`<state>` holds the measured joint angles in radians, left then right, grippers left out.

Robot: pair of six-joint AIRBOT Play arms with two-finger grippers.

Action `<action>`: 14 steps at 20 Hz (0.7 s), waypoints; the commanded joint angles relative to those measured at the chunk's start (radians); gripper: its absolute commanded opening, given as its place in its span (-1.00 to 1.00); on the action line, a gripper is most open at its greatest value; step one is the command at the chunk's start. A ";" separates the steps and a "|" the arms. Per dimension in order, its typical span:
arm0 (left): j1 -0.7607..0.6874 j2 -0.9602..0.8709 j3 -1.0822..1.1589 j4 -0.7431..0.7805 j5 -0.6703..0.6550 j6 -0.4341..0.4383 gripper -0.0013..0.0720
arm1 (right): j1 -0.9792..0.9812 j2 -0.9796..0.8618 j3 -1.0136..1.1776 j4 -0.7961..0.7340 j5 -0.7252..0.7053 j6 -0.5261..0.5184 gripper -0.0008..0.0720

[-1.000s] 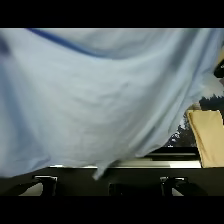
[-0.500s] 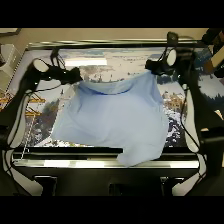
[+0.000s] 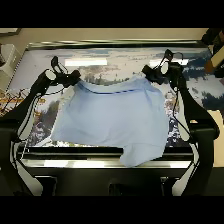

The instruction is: Fold the clothes and pants, and hang the long-sleeved shirts on hangers.

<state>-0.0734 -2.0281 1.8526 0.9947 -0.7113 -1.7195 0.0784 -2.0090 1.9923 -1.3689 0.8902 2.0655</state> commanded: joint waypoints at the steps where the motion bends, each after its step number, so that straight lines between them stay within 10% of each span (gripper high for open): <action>1: 0.041 -0.003 0.002 -0.050 0.015 -0.043 -0.11 | -0.056 0.021 0.005 0.153 -0.030 0.018 -0.08; 4: 0.094 0.000 0.076 -0.098 -0.129 -0.041 0.93 | -0.127 0.090 0.005 0.279 0.077 -0.145 0.41; 9: 0.232 0.105 0.181 -0.064 -0.610 0.120 0.93 | -0.316 0.271 -0.011 0.277 0.729 -0.640 0.39; 14: 0.356 0.290 -0.007 -0.025 -0.774 0.153 0.93 | -0.505 0.522 -0.448 0.374 0.753 -0.687 0.35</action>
<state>0.2127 -1.8366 1.9373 0.9665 -1.3605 -1.6028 -0.3325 -1.6215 1.7721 -1.0351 1.5391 1.4784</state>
